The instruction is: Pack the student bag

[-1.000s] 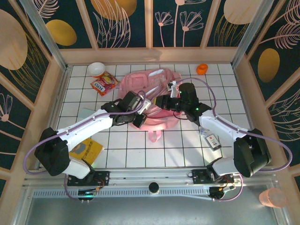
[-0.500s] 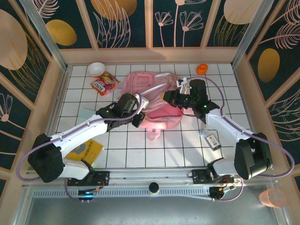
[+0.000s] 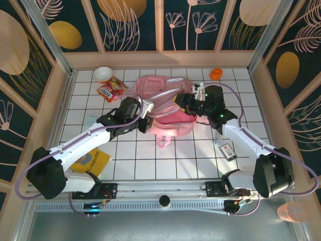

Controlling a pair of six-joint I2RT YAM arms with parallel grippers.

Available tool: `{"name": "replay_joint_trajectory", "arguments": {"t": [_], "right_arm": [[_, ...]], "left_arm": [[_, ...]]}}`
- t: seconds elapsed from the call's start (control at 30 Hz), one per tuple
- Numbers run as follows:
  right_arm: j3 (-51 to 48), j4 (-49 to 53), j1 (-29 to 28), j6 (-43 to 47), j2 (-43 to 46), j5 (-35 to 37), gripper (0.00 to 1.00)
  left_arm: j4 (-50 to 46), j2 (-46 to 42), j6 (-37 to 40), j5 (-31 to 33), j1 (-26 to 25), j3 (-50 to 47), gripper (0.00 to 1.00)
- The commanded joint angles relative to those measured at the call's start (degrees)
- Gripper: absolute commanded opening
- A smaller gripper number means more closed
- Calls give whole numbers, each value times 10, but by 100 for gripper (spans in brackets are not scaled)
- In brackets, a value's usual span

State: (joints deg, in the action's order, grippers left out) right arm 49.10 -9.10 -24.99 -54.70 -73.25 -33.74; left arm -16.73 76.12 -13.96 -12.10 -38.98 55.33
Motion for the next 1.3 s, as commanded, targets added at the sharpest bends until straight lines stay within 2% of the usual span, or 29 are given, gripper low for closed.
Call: {"name": "replay_joint_trajectory", "arguments": {"t": [0.0,0.2,0.37,0.4,0.5,0.63,0.8,0.93,1.0,1.1,1.27], "right_arm": [[-25,-74,-39,-56,18,99,48],[-67,-142,-92,-121,21,197,51],[-63,-144,-123,-126,9,235,49],[-60,-140,-124,-122,6,235,45],[-38,-91,-118,-94,4,229,20],[-12,-22,-87,-36,13,182,0],[7,16,-16,17,29,76,0],[43,45,16,57,13,-7,0],[59,51,21,67,1,-28,0],[72,48,5,81,-12,-24,0],[56,34,-41,128,-22,33,0]], "left_arm": [[58,-5,-67,-56,0,0,0],[99,-3,-105,-88,-1,0,0],[112,-3,-113,-97,-1,0,0],[109,-2,-111,-94,-1,0,0],[74,4,-88,-69,-1,23,0],[15,9,-46,-18,3,23,0],[-23,6,0,39,22,13,0],[-49,16,45,80,28,17,0],[-52,22,54,56,29,24,0],[-25,27,-10,-32,30,41,0],[130,27,-251,-146,30,26,0]]}}
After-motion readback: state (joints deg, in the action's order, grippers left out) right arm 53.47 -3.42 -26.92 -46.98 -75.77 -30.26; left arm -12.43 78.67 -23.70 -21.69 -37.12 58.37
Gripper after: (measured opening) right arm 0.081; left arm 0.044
